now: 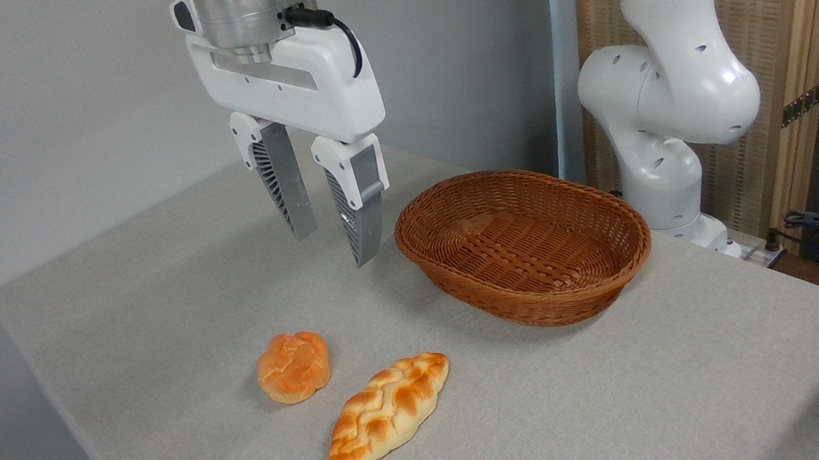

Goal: Put bread into the basket
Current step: 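Lower the open gripper down onto the small round orange bun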

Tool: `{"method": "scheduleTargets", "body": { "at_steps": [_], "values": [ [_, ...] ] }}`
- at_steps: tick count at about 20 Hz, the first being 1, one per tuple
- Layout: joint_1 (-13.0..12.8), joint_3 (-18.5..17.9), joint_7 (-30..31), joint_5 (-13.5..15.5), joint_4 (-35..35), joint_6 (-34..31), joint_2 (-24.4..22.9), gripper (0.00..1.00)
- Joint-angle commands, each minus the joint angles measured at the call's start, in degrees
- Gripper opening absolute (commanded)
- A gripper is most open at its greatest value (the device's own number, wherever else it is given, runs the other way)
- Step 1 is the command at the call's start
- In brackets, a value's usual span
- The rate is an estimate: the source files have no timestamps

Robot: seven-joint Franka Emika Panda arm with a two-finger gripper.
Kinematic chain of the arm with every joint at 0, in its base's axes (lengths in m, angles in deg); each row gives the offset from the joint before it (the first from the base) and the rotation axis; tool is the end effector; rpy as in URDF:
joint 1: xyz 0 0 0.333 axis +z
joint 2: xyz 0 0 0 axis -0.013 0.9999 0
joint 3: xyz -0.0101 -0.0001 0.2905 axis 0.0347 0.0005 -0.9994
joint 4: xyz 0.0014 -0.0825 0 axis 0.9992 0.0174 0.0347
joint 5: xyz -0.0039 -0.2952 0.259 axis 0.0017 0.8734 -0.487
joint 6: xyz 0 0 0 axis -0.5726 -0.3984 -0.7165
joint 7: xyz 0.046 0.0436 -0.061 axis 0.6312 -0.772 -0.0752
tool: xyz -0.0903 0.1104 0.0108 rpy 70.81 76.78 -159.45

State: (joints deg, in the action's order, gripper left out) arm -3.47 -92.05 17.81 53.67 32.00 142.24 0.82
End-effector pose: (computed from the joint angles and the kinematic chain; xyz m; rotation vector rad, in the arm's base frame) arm 0.5509 -0.0060 0.5536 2.9296 -1.0962 0.0108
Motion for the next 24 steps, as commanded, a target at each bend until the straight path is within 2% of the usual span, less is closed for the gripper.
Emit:
{"method": "scheduleTargets", "body": {
  "at_steps": [1, 5, 12, 14, 20, 23, 24],
  "values": [
    [-0.87, 0.44, -1.19, 0.49, -0.57, -1.68, -0.49, 1.00],
    [-0.87, 1.95, -1.02, 0.58, -0.57, -1.60, -0.32, 1.00],
    [-0.70, 2.12, -1.36, 0.84, 0.83, 0.42, -0.41, 1.00],
    [-0.52, 2.04, -1.45, 0.84, 4.69, 4.09, -1.55, 1.00],
    [-0.70, 4.67, -0.93, 1.28, 19.54, 26.49, -0.59, 1.00],
    [-0.70, 5.64, -1.02, 1.45, 22.98, 31.70, 0.55, 1.00],
    [-0.70, 5.90, -1.02, 2.85, 22.99, 32.41, 1.34, 1.00]
  ]
}}
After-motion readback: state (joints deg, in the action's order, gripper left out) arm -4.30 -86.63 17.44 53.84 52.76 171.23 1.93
